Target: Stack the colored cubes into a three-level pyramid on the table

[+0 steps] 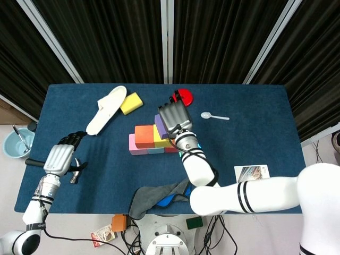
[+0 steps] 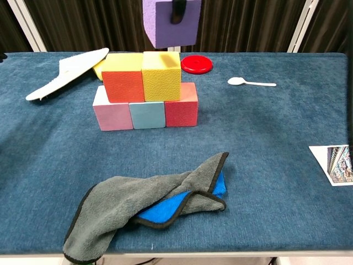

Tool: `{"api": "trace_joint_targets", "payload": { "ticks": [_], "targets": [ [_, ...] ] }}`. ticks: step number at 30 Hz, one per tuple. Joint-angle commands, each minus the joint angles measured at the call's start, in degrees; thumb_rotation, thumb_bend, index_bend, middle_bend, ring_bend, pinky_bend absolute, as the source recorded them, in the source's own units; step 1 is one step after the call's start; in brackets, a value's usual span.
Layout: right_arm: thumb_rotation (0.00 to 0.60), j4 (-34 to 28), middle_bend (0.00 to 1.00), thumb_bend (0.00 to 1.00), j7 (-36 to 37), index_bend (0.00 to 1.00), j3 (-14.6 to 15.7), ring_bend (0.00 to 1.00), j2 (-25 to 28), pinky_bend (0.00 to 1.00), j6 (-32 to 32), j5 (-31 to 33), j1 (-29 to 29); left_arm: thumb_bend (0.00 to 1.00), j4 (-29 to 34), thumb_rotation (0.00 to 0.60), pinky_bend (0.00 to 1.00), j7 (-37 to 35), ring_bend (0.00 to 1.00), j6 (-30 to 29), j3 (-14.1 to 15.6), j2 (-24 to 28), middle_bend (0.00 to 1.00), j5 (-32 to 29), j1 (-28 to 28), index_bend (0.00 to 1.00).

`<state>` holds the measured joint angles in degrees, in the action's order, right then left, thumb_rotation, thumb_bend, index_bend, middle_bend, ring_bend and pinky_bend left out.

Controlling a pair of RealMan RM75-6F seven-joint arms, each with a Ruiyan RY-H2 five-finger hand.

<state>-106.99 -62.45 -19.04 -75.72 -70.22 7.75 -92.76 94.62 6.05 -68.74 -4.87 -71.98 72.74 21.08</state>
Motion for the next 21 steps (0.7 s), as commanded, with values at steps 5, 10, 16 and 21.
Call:
{"api": "trace_joint_targets", "payload": {
  "ticks": [5,10,16,21],
  "targets": [
    [0.6,5.78,0.46,0.25,-3.07,0.53,-2.43,0.15,-5.9,0.0,-2.98,3.92,-2.84,0.17,-0.64,0.6,0.18,-0.74,0.1,0.51,-0.22,-0.25,0.1,-0.01,0.09,0.11],
    [0.6,8.24,0.46,0.25,-5.35,0.52,-3.98,0.15,-9.15,0.0,-5.31,5.25,-4.39,0.17,-1.4,0.6,0.18,-1.57,0.1,0.93,-0.29,-0.57,0.1,0.12,0.14,0.11],
    [0.6,11.41,0.47,0.25,-8.13,0.51,-6.66,0.17,-13.09,0.0,-8.92,6.98,-6.29,0.17,-2.2,0.6,0.18,-2.57,0.1,0.95,-0.31,-0.84,0.1,0.43,-0.05,0.11],
    [0.6,13.87,0.47,0.25,-9.92,0.5,-8.25,0.17,-16.03,0.0,-9.4,6.95,-6.81,0.17,-2.65,0.6,0.18,-3.36,0.1,0.83,-0.13,-0.96,0.1,0.76,-0.39,0.11]
  ]
}}
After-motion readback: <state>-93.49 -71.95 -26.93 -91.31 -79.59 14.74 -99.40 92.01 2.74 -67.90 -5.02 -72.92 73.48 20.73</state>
